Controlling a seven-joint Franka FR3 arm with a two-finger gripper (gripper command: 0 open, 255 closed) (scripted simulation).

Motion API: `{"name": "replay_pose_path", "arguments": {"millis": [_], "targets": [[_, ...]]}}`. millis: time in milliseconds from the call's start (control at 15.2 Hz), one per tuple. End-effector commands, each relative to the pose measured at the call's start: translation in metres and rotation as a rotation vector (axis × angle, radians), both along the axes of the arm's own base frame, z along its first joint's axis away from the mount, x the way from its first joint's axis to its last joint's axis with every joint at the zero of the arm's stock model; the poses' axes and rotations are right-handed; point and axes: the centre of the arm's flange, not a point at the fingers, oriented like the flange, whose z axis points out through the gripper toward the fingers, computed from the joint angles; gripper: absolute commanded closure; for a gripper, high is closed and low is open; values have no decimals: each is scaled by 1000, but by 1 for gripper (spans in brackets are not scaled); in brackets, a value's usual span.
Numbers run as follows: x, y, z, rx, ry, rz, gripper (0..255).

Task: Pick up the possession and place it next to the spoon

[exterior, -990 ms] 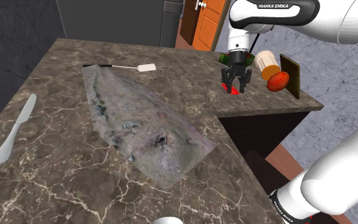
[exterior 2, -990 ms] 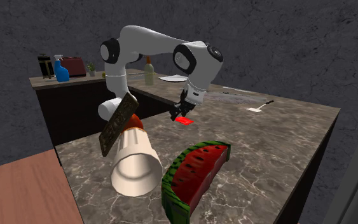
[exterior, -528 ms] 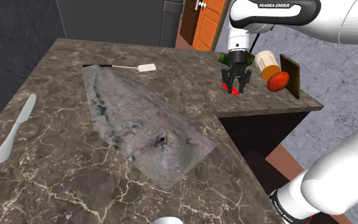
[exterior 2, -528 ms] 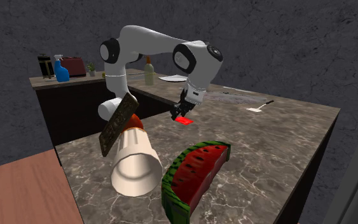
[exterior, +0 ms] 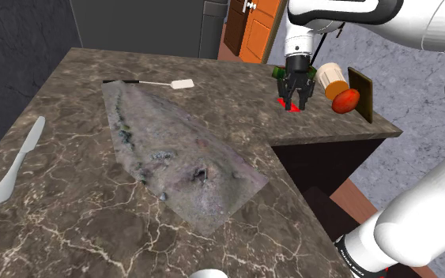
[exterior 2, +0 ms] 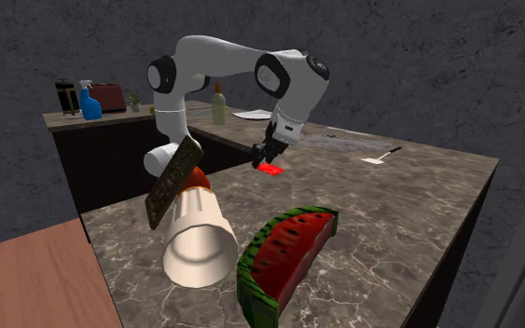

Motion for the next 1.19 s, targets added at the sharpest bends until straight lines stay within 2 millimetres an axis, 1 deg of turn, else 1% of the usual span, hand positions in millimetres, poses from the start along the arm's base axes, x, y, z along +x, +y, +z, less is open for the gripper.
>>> {"name": "replay_pose_path", "arguments": {"millis": [0, 528, 594, 1122], "targets": [[-1, 0, 11, 0, 0, 0, 255], [-1, 0, 54, 0, 0, 0, 255], [-1, 0, 54, 0, 0, 0, 255], [-53, 91, 55, 0, 0, 0, 255]]}}
